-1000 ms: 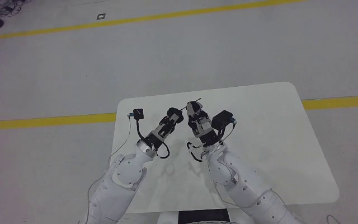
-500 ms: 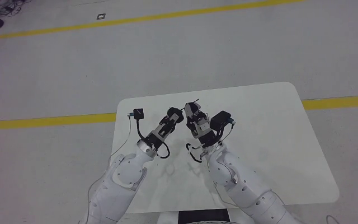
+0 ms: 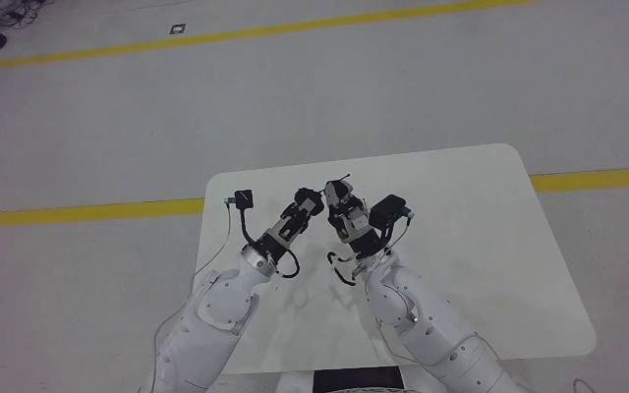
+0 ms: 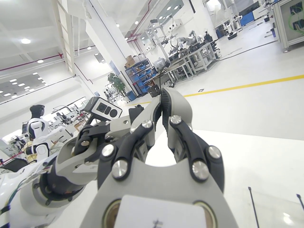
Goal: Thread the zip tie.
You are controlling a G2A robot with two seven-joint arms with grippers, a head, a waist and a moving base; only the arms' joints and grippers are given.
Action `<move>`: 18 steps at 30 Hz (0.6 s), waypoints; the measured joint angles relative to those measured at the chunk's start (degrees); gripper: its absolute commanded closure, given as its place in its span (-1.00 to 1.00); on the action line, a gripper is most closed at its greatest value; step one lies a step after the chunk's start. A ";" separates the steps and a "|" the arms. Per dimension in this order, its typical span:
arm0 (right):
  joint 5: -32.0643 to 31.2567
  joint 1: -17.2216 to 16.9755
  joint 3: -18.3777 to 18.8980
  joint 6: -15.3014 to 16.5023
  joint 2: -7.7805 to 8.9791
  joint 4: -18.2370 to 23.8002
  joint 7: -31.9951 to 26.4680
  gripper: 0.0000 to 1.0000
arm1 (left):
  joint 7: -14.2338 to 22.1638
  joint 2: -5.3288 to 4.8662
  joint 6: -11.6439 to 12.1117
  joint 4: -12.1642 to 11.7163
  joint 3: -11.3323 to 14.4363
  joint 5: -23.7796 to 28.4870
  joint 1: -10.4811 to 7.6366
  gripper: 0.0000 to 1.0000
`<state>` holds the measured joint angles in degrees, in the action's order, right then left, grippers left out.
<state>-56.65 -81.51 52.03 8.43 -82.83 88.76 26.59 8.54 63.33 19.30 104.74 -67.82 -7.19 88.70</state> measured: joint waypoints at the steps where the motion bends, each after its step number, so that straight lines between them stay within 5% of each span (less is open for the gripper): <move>1: 0.00 -0.04 0.03 0.14 -0.01 0.02 -0.08 1.00 | 0.02 0.00 0.02 0.02 -0.04 -0.01 0.03 1.00; 18: -0.06 -0.27 0.51 2.36 -0.25 -0.43 -0.80 1.00 | 0.98 0.11 0.18 0.11 -0.33 0.47 0.13 1.00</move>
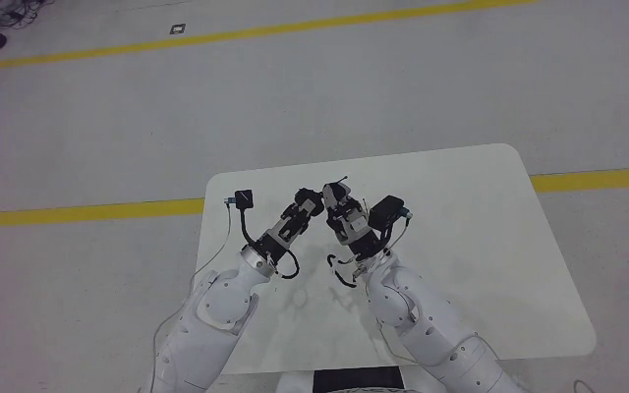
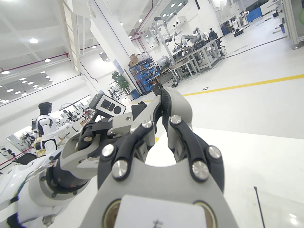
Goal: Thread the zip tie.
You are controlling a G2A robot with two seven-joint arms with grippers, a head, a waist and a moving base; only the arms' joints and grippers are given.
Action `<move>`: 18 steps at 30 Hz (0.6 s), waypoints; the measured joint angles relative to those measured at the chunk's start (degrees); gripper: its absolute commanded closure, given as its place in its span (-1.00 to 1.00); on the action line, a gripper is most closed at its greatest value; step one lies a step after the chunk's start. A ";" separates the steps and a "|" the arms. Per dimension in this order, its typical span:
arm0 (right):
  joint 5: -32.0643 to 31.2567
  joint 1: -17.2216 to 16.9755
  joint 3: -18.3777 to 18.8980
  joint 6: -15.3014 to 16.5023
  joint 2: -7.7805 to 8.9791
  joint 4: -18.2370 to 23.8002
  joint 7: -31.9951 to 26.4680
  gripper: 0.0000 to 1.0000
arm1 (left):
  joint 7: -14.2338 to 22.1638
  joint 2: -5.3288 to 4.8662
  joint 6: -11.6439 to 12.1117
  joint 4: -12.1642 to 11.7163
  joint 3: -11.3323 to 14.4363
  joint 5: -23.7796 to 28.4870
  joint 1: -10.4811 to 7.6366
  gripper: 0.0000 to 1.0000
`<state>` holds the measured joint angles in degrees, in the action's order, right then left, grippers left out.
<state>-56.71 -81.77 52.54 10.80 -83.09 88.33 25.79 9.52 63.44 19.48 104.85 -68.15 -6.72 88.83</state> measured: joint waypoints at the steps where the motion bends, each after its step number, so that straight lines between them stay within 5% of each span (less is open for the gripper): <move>1: 0.00 -0.01 0.02 0.04 -0.02 -0.01 -0.06 1.00 | 0.00 0.01 0.00 0.00 -0.01 0.00 0.00 1.00; 5: -0.02 -0.04 0.15 0.15 -0.08 -0.02 -0.24 0.94 | -0.09 0.04 0.00 0.01 -0.05 -0.05 0.05 1.00; 6: -0.03 -0.06 0.17 0.13 -0.10 -0.02 -0.24 0.76 | -0.12 0.05 0.00 0.01 -0.06 -0.06 0.07 1.00; 7: -0.04 -0.08 0.19 0.10 -0.12 -0.01 -0.25 0.28 | -0.13 0.06 0.00 0.00 -0.07 -0.07 0.09 1.00; 9: -0.08 -0.11 0.27 -0.06 -0.16 0.01 -0.25 0.02 | -0.16 0.07 0.00 -0.02 -0.10 -0.08 0.12 1.00; 11: -0.22 -0.15 0.33 -0.30 -0.20 0.05 -0.21 -0.58 | -0.22 0.09 0.00 -0.04 -0.13 -0.10 0.17 1.00; 18: -1.06 -0.39 0.55 -0.29 -0.28 0.62 0.67 -0.84 | -0.43 0.17 -0.01 -0.09 -0.17 -0.10 0.27 1.00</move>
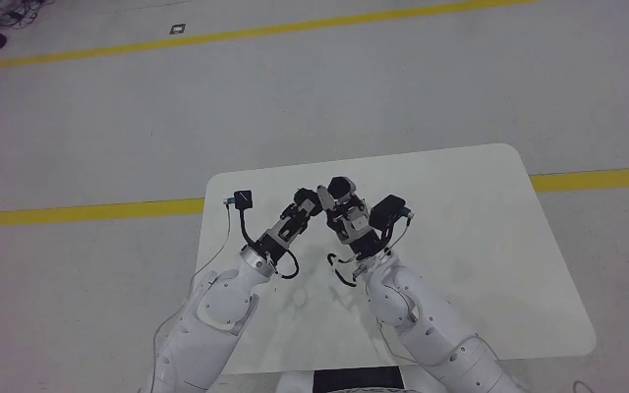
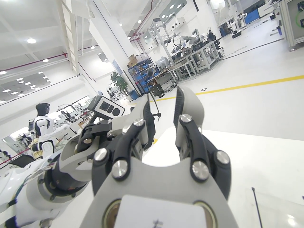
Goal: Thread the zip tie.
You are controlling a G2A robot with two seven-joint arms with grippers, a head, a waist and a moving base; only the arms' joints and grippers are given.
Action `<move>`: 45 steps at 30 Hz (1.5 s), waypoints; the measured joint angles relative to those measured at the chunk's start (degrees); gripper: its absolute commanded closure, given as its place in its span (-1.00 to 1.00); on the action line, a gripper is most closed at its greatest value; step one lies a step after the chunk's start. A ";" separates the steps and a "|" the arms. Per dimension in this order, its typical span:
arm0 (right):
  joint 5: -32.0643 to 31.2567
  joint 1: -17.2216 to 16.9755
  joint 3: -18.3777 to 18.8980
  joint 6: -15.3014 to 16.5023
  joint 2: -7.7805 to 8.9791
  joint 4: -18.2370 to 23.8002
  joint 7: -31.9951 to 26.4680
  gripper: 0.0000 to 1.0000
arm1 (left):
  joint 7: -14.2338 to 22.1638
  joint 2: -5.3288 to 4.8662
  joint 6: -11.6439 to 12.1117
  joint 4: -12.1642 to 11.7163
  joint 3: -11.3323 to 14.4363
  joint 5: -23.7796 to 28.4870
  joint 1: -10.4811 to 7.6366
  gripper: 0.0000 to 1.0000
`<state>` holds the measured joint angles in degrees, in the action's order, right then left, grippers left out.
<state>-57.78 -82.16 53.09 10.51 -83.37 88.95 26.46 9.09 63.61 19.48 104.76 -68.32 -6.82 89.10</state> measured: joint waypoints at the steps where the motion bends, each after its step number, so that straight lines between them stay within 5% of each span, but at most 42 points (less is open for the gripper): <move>1: -0.11 -0.10 0.06 0.05 0.00 0.10 0.14 -0.86 | -0.04 0.01 -0.02 -0.04 0.00 0.04 0.00 1.00; 9: -2.95 -1.83 1.63 1.42 0.51 1.43 2.11 -1.00 | 0.05 0.16 -1.17 0.15 -0.16 2.08 -0.13 1.00; 15: -7.93 -5.12 5.82 2.01 1.72 2.62 6.14 -1.00 | 2.72 0.23 -2.86 1.72 -0.49 8.75 0.34 1.00; 23: -20.64 -7.61 10.34 -1.19 3.19 2.54 11.95 -1.00 | 8.75 0.32 -7.92 3.66 -0.92 23.05 0.57 1.00; 26: -26.04 -7.59 11.46 -6.20 3.40 1.76 13.78 -1.00 | 10.83 0.40 -9.72 4.38 -0.69 28.37 0.50 1.00; 36: -25.27 -7.59 11.64 -6.31 3.40 2.00 13.85 -1.00 | 9.88 0.54 -10.41 4.16 -0.50 29.11 0.44 1.00; 41: -32.27 -6.43 11.71 -7.94 4.76 1.02 15.86 -1.00 | 11.04 1.03 -14.43 3.96 -0.76 42.94 0.04 1.00; 45: -32.18 -3.52 7.95 -10.42 7.37 -0.99 17.99 -1.00 | 12.79 1.20 -17.85 3.63 -1.38 52.12 -0.26 1.00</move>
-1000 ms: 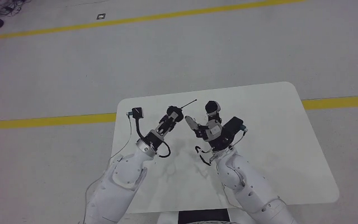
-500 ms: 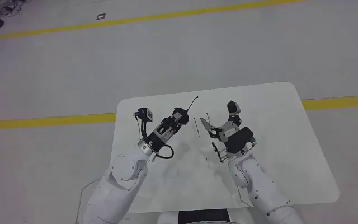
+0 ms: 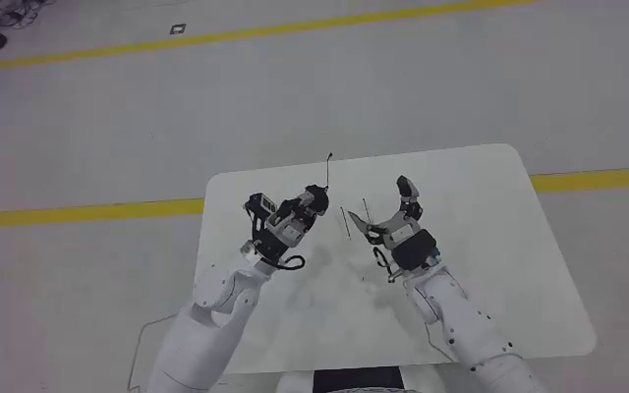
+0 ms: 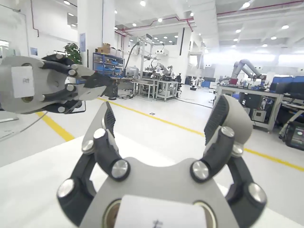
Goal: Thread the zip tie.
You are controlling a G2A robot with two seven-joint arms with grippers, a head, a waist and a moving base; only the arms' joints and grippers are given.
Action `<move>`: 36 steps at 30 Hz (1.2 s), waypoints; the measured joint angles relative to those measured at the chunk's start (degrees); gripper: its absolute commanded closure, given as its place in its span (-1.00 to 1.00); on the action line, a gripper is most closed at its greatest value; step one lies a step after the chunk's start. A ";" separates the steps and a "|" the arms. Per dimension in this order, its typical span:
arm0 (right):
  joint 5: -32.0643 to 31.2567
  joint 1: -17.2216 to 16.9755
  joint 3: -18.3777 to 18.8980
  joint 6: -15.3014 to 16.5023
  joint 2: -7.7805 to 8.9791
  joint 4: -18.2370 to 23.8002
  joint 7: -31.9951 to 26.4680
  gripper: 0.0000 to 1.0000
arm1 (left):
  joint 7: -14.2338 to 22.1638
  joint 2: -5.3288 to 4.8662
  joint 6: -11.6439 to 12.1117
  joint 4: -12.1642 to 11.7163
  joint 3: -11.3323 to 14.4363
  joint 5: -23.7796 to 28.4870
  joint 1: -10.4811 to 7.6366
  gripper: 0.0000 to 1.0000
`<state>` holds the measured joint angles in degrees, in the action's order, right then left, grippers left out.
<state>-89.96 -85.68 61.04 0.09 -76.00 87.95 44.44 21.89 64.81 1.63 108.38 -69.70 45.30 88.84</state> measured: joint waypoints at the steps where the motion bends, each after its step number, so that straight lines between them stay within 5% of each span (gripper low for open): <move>1: 0.01 0.59 -0.97 -0.77 0.55 -0.36 0.23 -1.00 | 0.20 0.05 -0.38 -0.17 -0.07 1.34 -0.09 1.00; 13: 0.00 8.41 -9.52 -9.03 4.43 -3.96 2.64 -1.00 | 1.87 0.59 -5.90 -0.82 -0.09 16.05 -0.40 1.00; 19: 0.16 8.28 -9.46 -8.76 4.38 -3.78 2.53 -1.00 | 1.87 0.58 -5.84 -0.82 -0.09 15.90 -0.40 1.00; 29: 10.17 11.04 -11.96 -4.99 1.92 -7.47 3.14 -1.00 | 1.87 0.58 -5.84 -0.82 -0.09 15.90 -0.40 1.00; 33: 10.67 12.67 -13.44 -4.00 0.95 -9.46 4.08 -0.06 | 1.87 0.58 -5.84 -0.82 -0.09 15.90 -0.40 1.00; 36: 10.73 13.56 -14.48 -3.86 0.23 -10.62 4.45 0.06 | 1.87 0.58 -5.84 -0.82 -0.09 15.90 -0.40 1.00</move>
<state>-79.23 -72.12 46.56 -3.76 -75.77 77.33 48.89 23.75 65.39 -4.21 107.56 -69.79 61.20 88.44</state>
